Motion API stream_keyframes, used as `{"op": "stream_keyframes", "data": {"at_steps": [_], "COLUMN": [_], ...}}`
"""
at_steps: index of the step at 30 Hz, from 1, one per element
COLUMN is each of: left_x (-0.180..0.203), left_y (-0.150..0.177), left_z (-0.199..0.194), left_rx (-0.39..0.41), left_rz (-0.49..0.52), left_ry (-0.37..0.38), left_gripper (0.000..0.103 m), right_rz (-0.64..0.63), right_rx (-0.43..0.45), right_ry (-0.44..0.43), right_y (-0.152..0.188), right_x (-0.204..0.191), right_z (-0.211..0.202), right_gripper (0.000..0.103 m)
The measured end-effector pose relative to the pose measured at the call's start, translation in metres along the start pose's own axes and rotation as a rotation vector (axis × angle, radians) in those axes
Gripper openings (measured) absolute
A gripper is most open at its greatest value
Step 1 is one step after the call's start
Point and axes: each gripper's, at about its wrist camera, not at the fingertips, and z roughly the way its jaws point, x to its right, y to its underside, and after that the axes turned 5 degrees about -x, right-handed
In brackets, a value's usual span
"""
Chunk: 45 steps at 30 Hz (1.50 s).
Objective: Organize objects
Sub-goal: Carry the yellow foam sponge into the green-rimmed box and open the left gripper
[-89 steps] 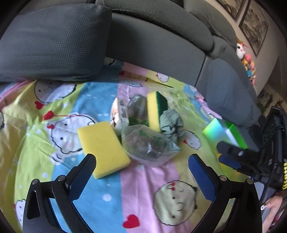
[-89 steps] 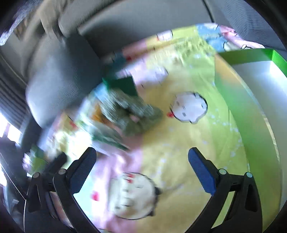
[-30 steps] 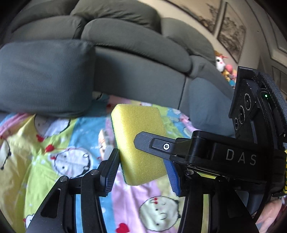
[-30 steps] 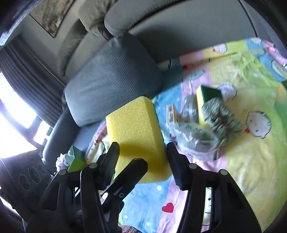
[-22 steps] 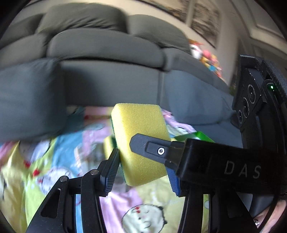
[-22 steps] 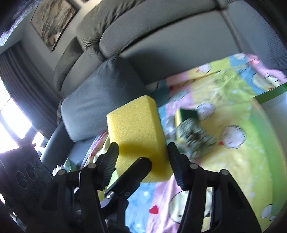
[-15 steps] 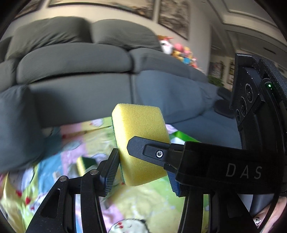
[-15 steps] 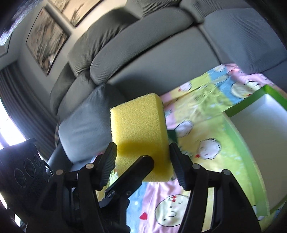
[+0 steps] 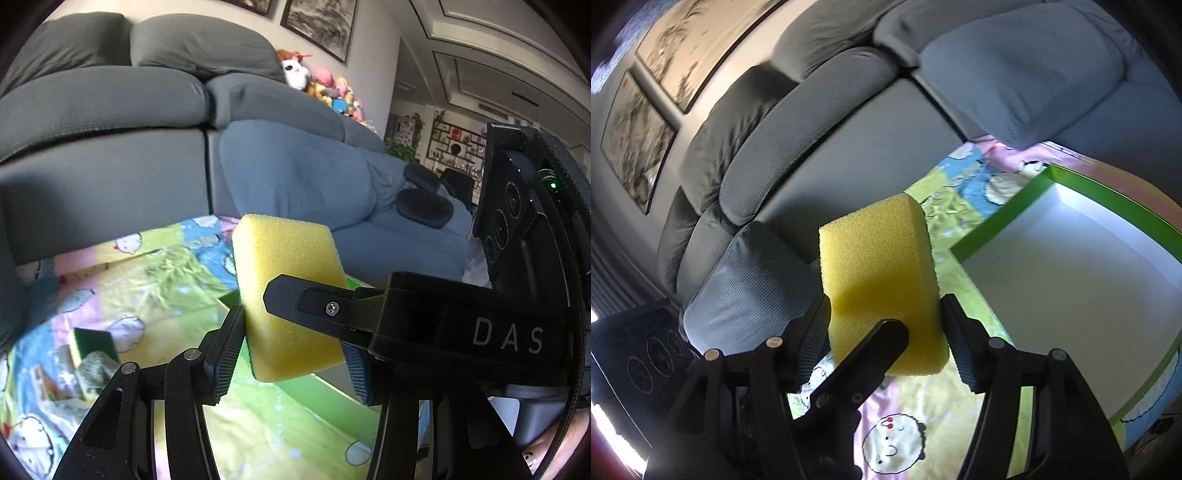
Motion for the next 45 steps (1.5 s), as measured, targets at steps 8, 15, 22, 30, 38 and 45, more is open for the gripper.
{"op": "stream_keyframes", "data": {"at_steps": [8, 15, 22, 30, 38, 45], "left_x": [0.015, 0.028, 0.033, 0.035, 0.032, 0.027], "left_y": [0.008, 0.011, 0.015, 0.020, 0.026, 0.024], "left_z": [0.034, 0.060, 0.076, 0.090, 0.098, 0.091], "left_rx": [-0.048, -0.089, -0.130, -0.175, -0.222, -0.224], "left_rz": [-0.015, -0.036, -0.067, -0.101, -0.155, -0.173], "left_ry": [0.049, 0.094, 0.143, 0.176, 0.205, 0.207], "left_gripper": [0.051, 0.051, 0.051, 0.051, 0.051, 0.063], "right_rz": [0.101, 0.154, 0.195, 0.221, 0.242, 0.224], "right_rx": [-0.007, -0.006, -0.006, -0.014, -0.019, 0.018], "right_ry": [0.054, 0.131, 0.188, 0.241, 0.305, 0.330], "right_y": [-0.002, -0.004, -0.004, -0.003, -0.002, -0.003], "right_x": [0.033, 0.061, 0.077, 0.087, 0.094, 0.088], "right_z": [0.002, -0.002, -0.004, -0.003, -0.002, -0.009], "right_gripper": [0.062, 0.063, 0.066, 0.065, 0.065, 0.072]}}
